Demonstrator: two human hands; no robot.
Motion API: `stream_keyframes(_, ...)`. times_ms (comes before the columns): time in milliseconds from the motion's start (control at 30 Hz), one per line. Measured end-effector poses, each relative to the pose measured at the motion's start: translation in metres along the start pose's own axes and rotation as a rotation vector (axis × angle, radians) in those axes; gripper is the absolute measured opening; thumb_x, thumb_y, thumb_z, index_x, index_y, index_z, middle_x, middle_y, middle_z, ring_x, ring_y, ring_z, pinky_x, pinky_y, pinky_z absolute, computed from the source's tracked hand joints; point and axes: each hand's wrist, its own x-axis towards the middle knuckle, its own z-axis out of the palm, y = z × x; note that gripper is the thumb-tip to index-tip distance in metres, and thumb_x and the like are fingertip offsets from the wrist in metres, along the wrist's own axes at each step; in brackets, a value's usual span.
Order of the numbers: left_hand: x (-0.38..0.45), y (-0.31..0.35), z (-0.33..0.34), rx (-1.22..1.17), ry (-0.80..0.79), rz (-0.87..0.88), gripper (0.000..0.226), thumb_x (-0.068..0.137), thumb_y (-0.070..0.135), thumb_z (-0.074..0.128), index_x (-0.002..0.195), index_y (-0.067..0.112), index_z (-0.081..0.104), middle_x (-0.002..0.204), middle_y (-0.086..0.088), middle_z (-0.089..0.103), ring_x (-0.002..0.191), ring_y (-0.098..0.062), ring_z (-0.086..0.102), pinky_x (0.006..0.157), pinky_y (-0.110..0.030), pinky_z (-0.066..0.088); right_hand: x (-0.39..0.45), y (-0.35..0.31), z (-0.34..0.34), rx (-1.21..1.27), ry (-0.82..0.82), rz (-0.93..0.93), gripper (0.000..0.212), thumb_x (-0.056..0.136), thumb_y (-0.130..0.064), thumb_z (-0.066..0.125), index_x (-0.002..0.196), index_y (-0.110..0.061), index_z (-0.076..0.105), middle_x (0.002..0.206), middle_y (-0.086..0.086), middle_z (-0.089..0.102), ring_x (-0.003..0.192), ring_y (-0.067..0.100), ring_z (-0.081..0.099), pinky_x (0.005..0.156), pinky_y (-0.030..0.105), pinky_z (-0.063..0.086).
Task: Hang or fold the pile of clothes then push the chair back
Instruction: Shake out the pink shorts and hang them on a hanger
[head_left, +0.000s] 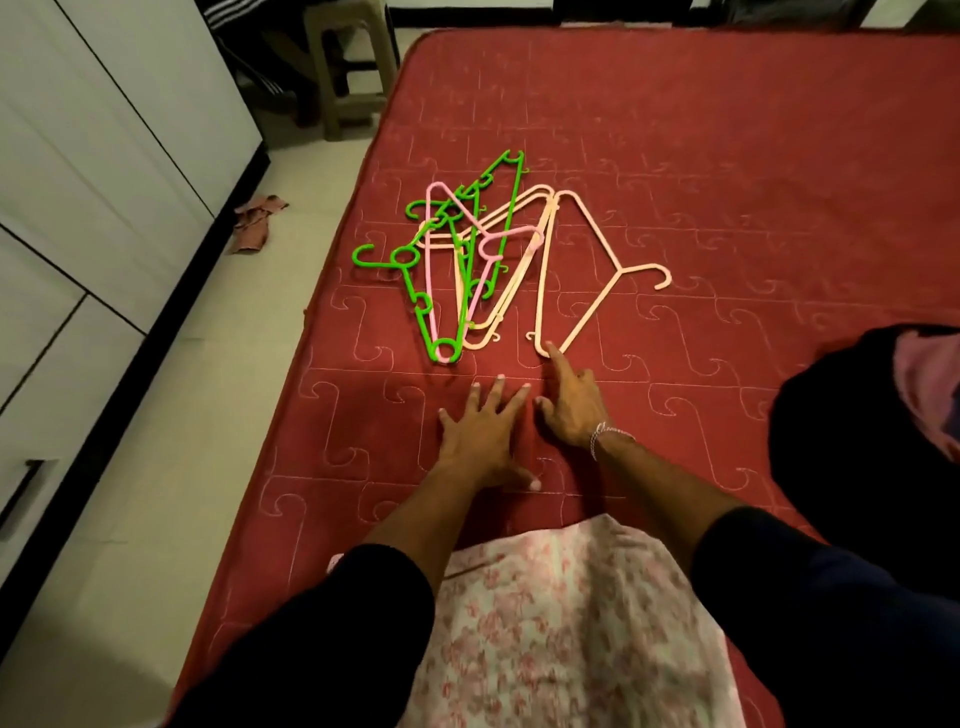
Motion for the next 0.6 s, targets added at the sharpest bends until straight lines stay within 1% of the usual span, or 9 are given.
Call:
stream_keyframes(100,0.009,-0.002,0.006,0.0,-0.026,-0.06,0.15,0.049,0.073,0.083,0.157,0.035,-0.014,0.164,0.01,-0.025,0.151,-0.024,-0.021,0.111,-0.076,0.005,0.026,0.005,-0.001,-0.058,-0.072,0.027,0.084,0.097,-0.033,0.061,0.16,-0.032,0.006,0.124,0.03,0.056,0.104,0.038,0.057,0.096,0.039,0.045)
stream_keyframes(200,0.014,-0.001,0.003,0.015,-0.054,-0.073,0.154,0.046,0.073,0.085,0.157,0.035,-0.015,0.163,0.011,-0.027,0.151,-0.024,-0.021,0.109,-0.077,0.01,0.041,0.011,-0.001,-0.152,-0.064,0.035,0.072,0.098,-0.043,0.056,0.158,-0.02,0.023,0.126,0.031,0.058,0.115,0.044,0.057,0.099,0.041,0.048)
stream_keyframes(233,0.014,-0.001,0.001,0.02,-0.059,-0.074,0.154,0.045,0.073,0.084,0.156,0.035,-0.015,0.163,0.011,-0.027,0.151,-0.024,-0.02,0.109,-0.077,0.011,0.041,0.011,-0.001,-0.133,-0.033,0.035,0.065,0.098,-0.046,0.056,0.152,-0.017,0.033,0.123,0.029,0.061,0.114,0.044,0.058,0.095,0.041,0.05)
stream_keyframes(300,0.016,-0.003,0.001,0.035,-0.059,-0.076,0.154,0.045,0.075,0.083,0.156,0.036,-0.016,0.162,0.01,-0.028,0.152,-0.024,-0.02,0.109,-0.076,0.013,0.037,0.012,0.002,-0.061,0.083,0.037,0.047,0.098,-0.05,0.055,0.127,-0.013,0.054,0.106,0.022,0.066,0.098,0.039,0.064,0.08,0.038,0.053)
stream_keyframes(333,0.017,-0.004,0.002,0.04,-0.052,-0.073,0.154,0.045,0.076,0.082,0.156,0.036,-0.016,0.163,0.01,-0.027,0.152,-0.023,-0.019,0.109,-0.076,0.014,0.033,0.013,0.005,-0.038,0.136,0.043,0.043,0.098,-0.051,0.055,0.113,-0.012,0.061,0.096,0.019,0.067,0.091,0.037,0.066,0.073,0.036,0.053)
stream_keyframes(400,0.016,-0.007,0.004,0.043,-0.028,-0.059,0.153,0.045,0.078,0.081,0.156,0.037,-0.015,0.163,0.011,-0.026,0.152,-0.022,-0.018,0.11,-0.075,0.014,0.024,0.015,0.008,-0.017,0.199,0.064,0.045,0.095,-0.054,0.059,0.089,-0.01,0.069,0.083,0.015,0.069,0.082,0.033,0.066,0.069,0.034,0.051)
stream_keyframes(467,0.014,-0.007,0.005,0.031,-0.014,-0.056,0.152,0.045,0.078,0.081,0.156,0.037,-0.014,0.163,0.012,-0.026,0.152,-0.021,-0.019,0.112,-0.073,0.012,0.014,0.017,0.01,0.099,0.266,0.108,0.034,0.088,-0.045,0.073,0.08,-0.013,0.066,0.076,0.007,0.069,0.078,0.028,0.066,0.071,0.035,0.053)
stream_keyframes(500,0.013,-0.008,0.005,0.015,-0.014,-0.059,0.152,0.045,0.077,0.082,0.156,0.038,-0.014,0.162,0.012,-0.027,0.152,-0.02,-0.019,0.113,-0.072,0.01,0.008,0.017,0.01,0.207,0.304,0.149,0.028,0.084,-0.036,0.079,0.083,-0.014,0.062,0.075,0.003,0.067,0.078,0.027,0.066,0.073,0.037,0.054)
stream_keyframes(600,0.008,-0.01,0.008,-0.076,0.016,-0.043,0.147,0.049,0.072,0.084,0.158,0.037,-0.007,0.164,0.011,-0.023,0.152,-0.018,-0.018,0.116,-0.066,0.002,-0.015,0.01,0.004,0.638,0.357,0.296,0.048,0.076,-0.013,0.087,0.102,-0.012,0.047,0.079,0.003,0.06,0.065,0.019,0.066,0.059,0.032,0.058)
